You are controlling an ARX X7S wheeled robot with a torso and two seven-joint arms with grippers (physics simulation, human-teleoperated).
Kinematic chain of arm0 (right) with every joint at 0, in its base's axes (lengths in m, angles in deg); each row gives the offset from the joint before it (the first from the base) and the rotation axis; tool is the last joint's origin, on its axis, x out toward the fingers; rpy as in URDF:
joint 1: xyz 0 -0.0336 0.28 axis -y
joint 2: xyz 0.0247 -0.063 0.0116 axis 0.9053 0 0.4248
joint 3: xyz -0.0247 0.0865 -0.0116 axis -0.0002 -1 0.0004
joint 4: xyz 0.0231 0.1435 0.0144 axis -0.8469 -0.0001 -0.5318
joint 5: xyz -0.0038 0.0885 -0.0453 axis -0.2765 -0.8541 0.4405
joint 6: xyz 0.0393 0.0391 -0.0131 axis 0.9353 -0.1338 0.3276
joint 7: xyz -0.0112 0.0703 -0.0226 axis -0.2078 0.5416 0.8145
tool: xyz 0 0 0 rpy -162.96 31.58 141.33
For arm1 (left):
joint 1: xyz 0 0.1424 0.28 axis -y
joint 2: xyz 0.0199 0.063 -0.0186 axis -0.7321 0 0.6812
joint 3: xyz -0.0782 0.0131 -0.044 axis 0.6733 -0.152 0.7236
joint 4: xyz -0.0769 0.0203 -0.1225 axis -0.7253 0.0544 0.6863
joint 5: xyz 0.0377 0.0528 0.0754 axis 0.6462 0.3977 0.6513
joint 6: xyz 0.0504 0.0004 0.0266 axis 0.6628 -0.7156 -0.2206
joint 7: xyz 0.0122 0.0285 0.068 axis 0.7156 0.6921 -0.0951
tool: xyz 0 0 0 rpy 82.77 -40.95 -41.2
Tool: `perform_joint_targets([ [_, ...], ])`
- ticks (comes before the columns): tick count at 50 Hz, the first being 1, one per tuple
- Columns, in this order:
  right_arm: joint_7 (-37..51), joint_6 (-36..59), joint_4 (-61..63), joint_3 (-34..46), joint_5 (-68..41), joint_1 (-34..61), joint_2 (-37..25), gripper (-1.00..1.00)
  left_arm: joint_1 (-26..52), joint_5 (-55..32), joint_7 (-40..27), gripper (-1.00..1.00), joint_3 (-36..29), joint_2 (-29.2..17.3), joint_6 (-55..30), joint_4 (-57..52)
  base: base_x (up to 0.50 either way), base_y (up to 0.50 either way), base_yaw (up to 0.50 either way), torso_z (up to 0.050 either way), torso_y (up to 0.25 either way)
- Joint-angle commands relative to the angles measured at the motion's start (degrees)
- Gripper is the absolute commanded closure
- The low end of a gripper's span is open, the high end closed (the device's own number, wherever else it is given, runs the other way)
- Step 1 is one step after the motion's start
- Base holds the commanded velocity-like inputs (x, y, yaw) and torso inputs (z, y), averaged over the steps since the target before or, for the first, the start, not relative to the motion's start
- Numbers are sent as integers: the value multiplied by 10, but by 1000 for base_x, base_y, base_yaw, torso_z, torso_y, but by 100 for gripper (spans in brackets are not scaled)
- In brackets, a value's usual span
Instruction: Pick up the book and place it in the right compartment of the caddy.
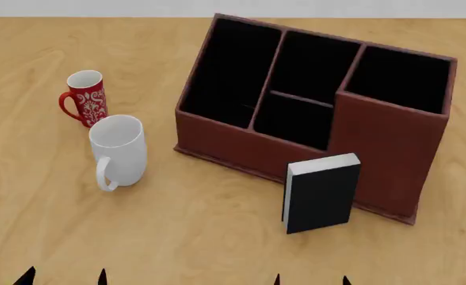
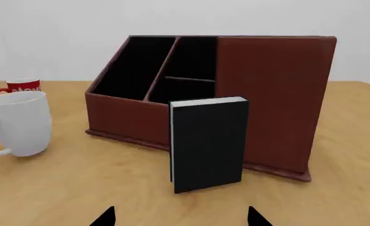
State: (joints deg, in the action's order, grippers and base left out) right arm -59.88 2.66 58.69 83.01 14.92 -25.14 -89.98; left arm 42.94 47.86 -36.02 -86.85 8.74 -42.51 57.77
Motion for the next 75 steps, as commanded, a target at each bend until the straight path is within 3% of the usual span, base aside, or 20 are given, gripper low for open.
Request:
perform_joint_targets([
  [1,36,-10,-9,36,0,0,-28,-100,0,-6,0,-100,0,-6,0,0,0,0,0,0,0],
  [15,52,7,16,52,-33,0,-45,-100,-5,-44,-27,-100,-27,-29,-16,-21,0,0,0,0,0],
  [18,58,18,35,50,-33,-1,-49,-100,-9,-97,-19,-100,-6,-27,-16,-39,0,0,0,0,0],
  [25,70,64,108,38,-50,14,-61,-100,0,-100,-36,-100,-12,-47,-68,-133,0,0,0,0,0],
  [43,97,288,376,6,-114,114,-99,-100,159,-123,-84,-100,-16,-104,-339,-441,0,0,0,0,0],
  [52,119,427,472,-27,-159,197,-116,-100,275,-175,-129,-100,27,-122,-572,-584,0,0,0,0,0],
  [55,125,463,491,-36,-171,219,-120,-100,304,-203,-145,-100,33,-130,-610,-599,0,0,0,0,0],
  [61,133,501,518,-53,-189,248,-125,-100,342,-312,-238,-100,29,-189,-620,-599,0,0,0,0,0],
  [75,137,509,523,-55,-195,259,-137,-100,344,-331,-266,-100,19,-211,-593,-590,14,-5,0,0,0],
])
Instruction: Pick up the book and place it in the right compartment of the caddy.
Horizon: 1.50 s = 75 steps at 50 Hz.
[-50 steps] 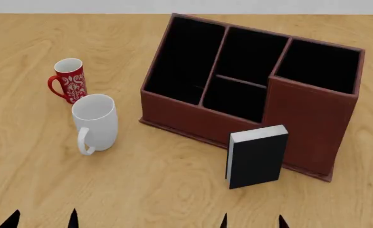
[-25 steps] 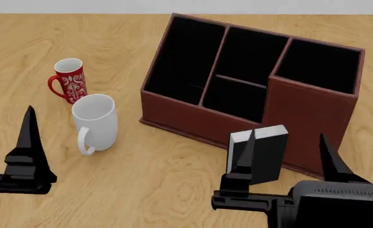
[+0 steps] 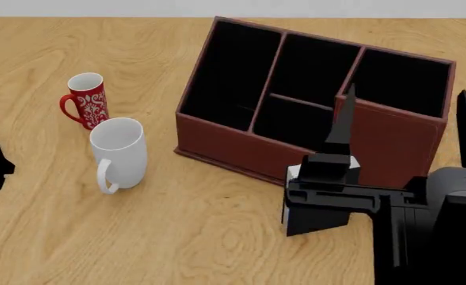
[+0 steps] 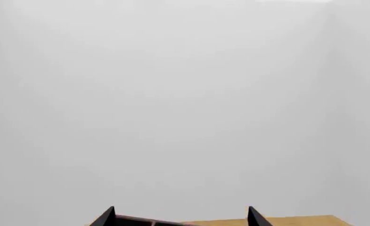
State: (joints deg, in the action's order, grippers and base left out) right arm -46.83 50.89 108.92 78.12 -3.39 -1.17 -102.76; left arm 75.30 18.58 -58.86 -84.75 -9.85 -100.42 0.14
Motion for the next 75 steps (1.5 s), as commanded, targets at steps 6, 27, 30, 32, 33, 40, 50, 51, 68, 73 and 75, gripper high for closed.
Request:
perform_joint_targets([
  [6,8,25,18,-6,-13,18,-11,-100,21,-47,-48,-100,-6,-31,-9,-14,209,-87,0,0,0],
  [27,12,13,12,-1,-18,12,-15,-100,14,-60,-64,-100,-14,-44,16,-5,254,-126,0,0,0],
  [30,13,11,12,1,-18,11,-16,-100,14,-64,-66,-100,-14,-46,17,-6,242,-193,0,0,0],
  [32,13,11,13,2,-19,11,-17,-100,14,-66,-68,-100,-14,-48,17,-6,248,-197,0,0,0],
  [33,13,11,13,2,-19,11,-17,-100,14,-67,-69,-100,-13,-48,18,-6,242,-191,0,0,0],
  [40,16,12,13,8,-19,16,-19,-100,12,-72,-74,-100,-14,-53,24,-5,243,-173,0,0,0],
  [50,21,16,15,18,-22,23,-20,-100,10,-81,-82,-100,-9,-62,31,-6,241,-94,0,0,0],
  [51,22,17,15,18,-22,24,-20,-100,10,-82,-83,-100,-8,-63,32,-6,242,-62,0,0,15],
  [68,28,19,19,23,-29,25,-25,-100,2,-91,-95,-100,-9,-75,48,-5,241,-65,0,0,0],
  [73,28,11,20,21,-30,22,-25,-100,2,-95,-99,-100,-10,-78,51,-5,90,-20,0,0,2],
  [75,28,9,19,22,-30,21,-25,-100,2,-97,-101,-100,-11,-80,51,-5,7,0,0,0,0],
])
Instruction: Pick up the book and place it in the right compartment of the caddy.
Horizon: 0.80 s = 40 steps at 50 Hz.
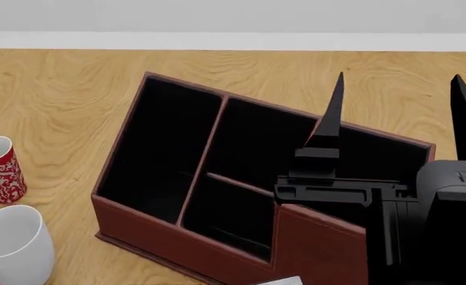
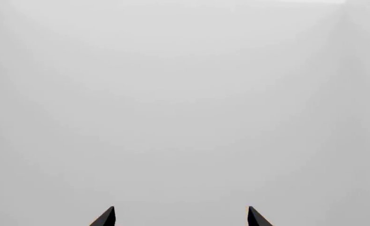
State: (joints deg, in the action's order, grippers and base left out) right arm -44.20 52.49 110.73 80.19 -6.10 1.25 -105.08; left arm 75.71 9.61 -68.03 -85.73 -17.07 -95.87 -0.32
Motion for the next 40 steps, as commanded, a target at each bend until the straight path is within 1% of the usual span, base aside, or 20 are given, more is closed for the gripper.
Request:
perform_joint_targets([
  [1,1,-8,2,2,-3,-4,-3,-100,-2,-8,-10,-100,-1,-8,6,-1,0,0,0,0,0],
  [7,2,-6,3,3,-7,0,-5,-100,-3,-7,-12,-100,-5,-11,14,4,0,0,0,0,0],
  [12,-2,30,13,-9,-33,33,-12,-100,1,-19,-20,-100,1,-16,7,-1,0,0,0,0,0],
  [16,-8,83,12,-33,-73,101,-17,-100,5,-28,-26,-100,5,-22,4,-4,0,0,0,0,0],
  [18,-23,96,4,-30,-86,138,-29,-100,7,-32,-29,-100,5,-23,4,-4,0,0,0,0,0],
  [22,-54,119,-39,-21,-107,219,-52,-100,7,-32,-29,-100,3,-26,12,-3,0,0,0,0,0],
  [26,-75,177,-87,-37,-154,310,-52,-100,6,-30,-30,-100,2,-28,21,0,0,0,0,0,0],
  [28,-89,194,-115,-30,-168,354,-56,-100,8,-33,-31,-100,3,-30,22,0,0,0,0,0,0],
  [31,-117,203,-175,0,-172,414,-64,-100,13,-40,-34,-100,6,-34,21,-1,0,0,0,0,0],
  [32,-128,192,-195,19,-162,429,-70,-100,15,-42,-36,-100,6,-36,19,-2,0,0,0,0,0],
  [33,-151,169,-226,55,-144,454,-84,-100,18,-46,-37,-100,9,-36,19,-2,0,0,0,0,0],
  [34,-157,171,-241,59,-146,466,-82,-100,19,-47,-38,-100,8,-37,19,-2,0,0,0,0,0],
  [40,-229,149,-379,143,-120,583,-87,-100,19,-49,-42,-100,7,-41,26,-2,0,0,0,0,0],
])
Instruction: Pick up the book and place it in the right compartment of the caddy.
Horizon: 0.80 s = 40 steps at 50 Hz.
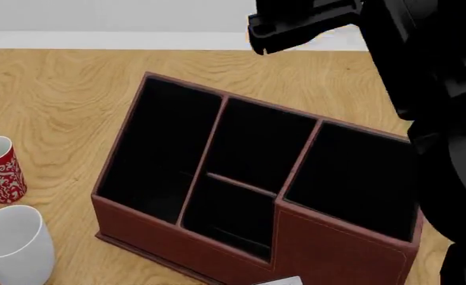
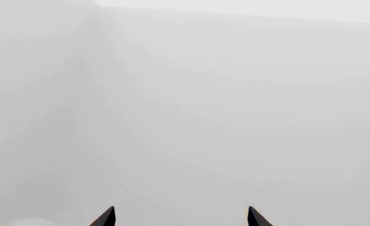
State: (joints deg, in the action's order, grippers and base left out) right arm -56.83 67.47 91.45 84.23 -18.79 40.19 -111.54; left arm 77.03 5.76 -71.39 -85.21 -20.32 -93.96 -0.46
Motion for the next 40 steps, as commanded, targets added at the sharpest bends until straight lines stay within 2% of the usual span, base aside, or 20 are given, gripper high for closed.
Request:
perform_joint_targets([
  [1,-113,-1,-209,114,10,211,-21,-100,6,-13,-10,-100,4,-10,7,-1,0,0,0,0,0],
  [6,-190,-16,-324,207,38,297,-18,-100,10,-23,-19,-100,8,-17,6,-5,0,0,0,0,0],
  [12,-335,-16,-375,343,42,361,-31,-100,8,-28,-28,-100,5,-23,12,-7,0,0,0,0,0],
  [19,-478,-135,-433,475,97,415,-36,-100,3,-36,-36,-100,4,-27,27,-6,0,0,0,0,0],
  [29,-634,-232,-470,566,123,448,-50,-100,12,-41,-48,-100,-7,-34,41,-6,0,0,0,0,0],
  [40,-709,-375,-585,628,182,470,-15,-100,5,-40,-54,-100,-13,-43,58,-3,0,0,0,0,0],
])
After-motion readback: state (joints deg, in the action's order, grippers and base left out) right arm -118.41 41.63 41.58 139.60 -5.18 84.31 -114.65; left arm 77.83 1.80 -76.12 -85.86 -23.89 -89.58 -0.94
